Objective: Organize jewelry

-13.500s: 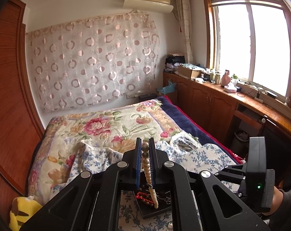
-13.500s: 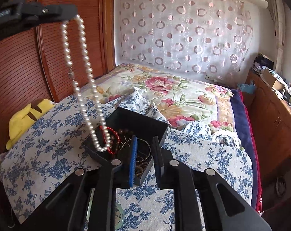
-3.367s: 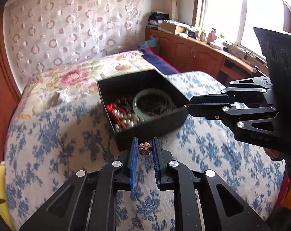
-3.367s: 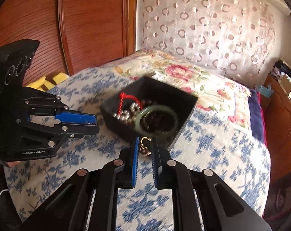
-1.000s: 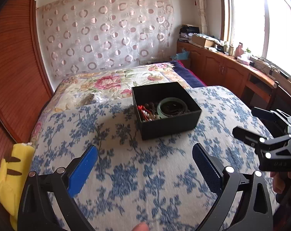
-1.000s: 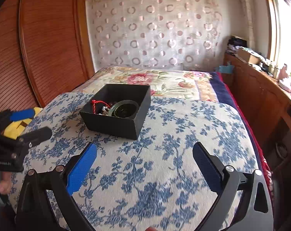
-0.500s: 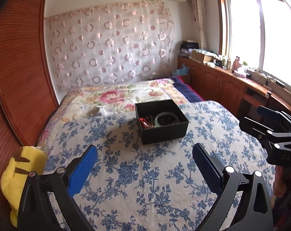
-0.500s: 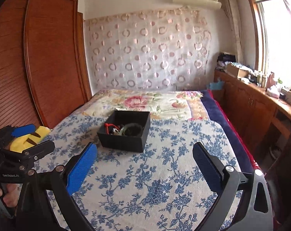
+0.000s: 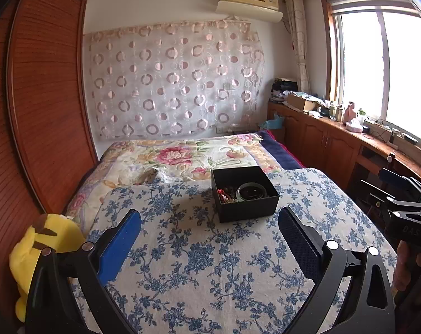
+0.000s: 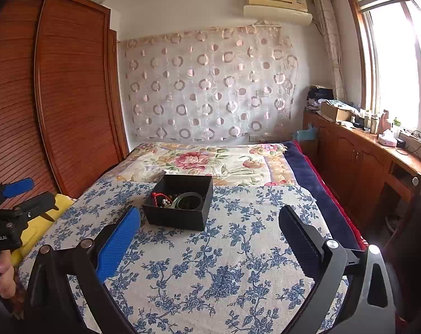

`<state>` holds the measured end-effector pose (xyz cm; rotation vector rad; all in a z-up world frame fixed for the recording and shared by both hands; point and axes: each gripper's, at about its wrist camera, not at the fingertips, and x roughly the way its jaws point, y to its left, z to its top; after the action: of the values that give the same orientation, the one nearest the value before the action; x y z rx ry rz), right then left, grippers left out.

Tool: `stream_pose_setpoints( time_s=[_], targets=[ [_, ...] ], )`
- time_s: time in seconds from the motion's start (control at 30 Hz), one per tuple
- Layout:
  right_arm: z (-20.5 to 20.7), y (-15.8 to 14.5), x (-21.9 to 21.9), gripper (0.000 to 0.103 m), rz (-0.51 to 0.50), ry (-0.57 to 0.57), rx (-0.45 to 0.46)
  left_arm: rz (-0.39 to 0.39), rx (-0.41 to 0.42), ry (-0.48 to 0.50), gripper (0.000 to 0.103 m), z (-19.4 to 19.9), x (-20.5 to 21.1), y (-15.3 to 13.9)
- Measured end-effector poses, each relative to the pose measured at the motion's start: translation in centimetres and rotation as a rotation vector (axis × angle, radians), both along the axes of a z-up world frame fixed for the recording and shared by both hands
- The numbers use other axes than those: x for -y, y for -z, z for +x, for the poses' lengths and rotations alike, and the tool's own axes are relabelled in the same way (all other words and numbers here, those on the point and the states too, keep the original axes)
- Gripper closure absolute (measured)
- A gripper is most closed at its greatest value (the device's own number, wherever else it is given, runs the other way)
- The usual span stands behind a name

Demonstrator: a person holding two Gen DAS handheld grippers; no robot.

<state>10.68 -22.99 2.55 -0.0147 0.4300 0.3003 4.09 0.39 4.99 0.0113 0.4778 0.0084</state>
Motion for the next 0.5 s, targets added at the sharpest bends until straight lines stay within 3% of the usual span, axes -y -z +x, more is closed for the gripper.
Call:
stream_pose_setpoints(
  time_s=[0.5],
  targets=[
    [0.15,0.48,-0.06,0.003,-0.001,-0.004,-0.015,-0.013,-0.023,-0.002,0.008,0.34,-0.08,0.79]
  ],
)
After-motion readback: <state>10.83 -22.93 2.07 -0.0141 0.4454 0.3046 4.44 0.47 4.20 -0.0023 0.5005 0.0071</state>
